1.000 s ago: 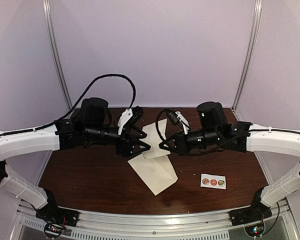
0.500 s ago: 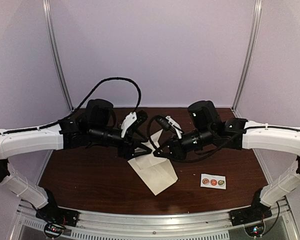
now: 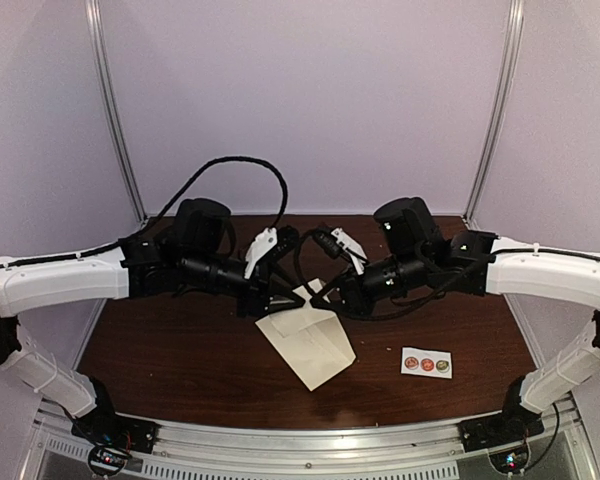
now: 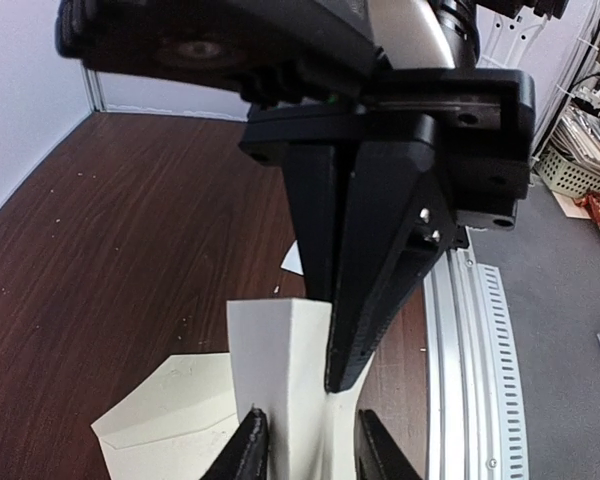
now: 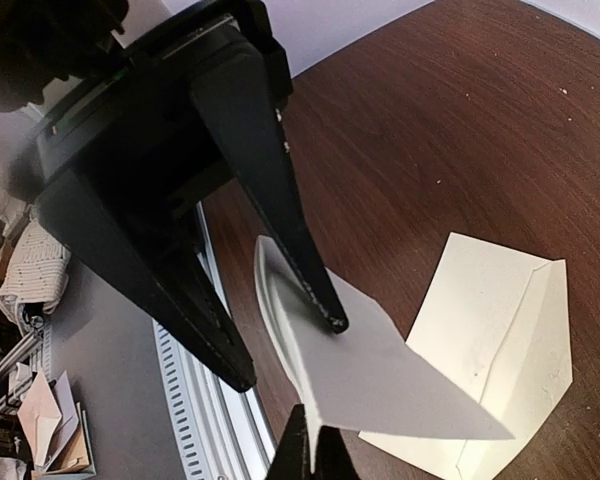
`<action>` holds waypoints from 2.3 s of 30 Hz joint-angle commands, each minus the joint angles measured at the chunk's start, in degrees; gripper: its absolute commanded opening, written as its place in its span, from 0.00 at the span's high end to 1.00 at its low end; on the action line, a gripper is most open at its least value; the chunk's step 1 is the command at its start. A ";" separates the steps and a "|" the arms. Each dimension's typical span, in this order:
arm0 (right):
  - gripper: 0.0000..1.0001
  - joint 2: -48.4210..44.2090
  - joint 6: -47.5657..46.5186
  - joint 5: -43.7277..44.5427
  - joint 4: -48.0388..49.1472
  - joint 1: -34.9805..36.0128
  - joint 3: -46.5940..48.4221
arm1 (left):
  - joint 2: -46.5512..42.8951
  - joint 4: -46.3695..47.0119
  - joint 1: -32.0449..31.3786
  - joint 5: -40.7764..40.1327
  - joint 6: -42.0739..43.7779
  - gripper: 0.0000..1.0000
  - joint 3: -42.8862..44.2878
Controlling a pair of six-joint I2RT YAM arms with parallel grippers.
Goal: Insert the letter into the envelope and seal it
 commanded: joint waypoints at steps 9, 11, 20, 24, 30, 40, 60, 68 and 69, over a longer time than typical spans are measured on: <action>1.00 -4.14 -0.48 10.04 -0.44 0.26 1.20 | 0.33 0.47 -0.53 0.97 0.41 0.96 1.94; 0.92 -5.69 0.18 12.00 0.98 0.20 0.34 | 0.17 0.41 -0.53 0.48 0.11 1.00 2.01; 0.21 -17.97 7.38 22.46 12.73 -0.90 -9.04 | -4.08 9.52 -0.42 -7.22 -8.76 1.00 -1.01; 0.08 -23.68 13.90 24.18 25.62 -1.35 -17.26 | -7.57 26.09 -0.45 -11.44 -21.10 1.00 -8.11; 0.03 -23.18 19.27 19.74 41.68 -1.33 -25.65 | -9.58 48.82 -0.51 -15.62 -35.48 1.00 -16.58; 0.07 -11.84 21.17 7.24 47.58 -0.79 -20.30 | -6.09 71.06 -0.70 -11.65 -47.27 1.00 -23.18; 1.00 -6.88 24.90 2.68 54.75 -0.71 -17.02 | -4.13 66.44 -0.87 -10.43 -45.19 0.95 -22.93; 1.00 -9.54 22.57 5.74 51.66 -0.91 -16.82 | -5.82 58.91 -1.40 -7.57 -43.50 0.79 -23.29; 1.00 -9.56 22.40 5.59 51.30 -0.90 -16.56 | -5.78 57.98 -1.67 -6.98 -43.08 0.82 -23.07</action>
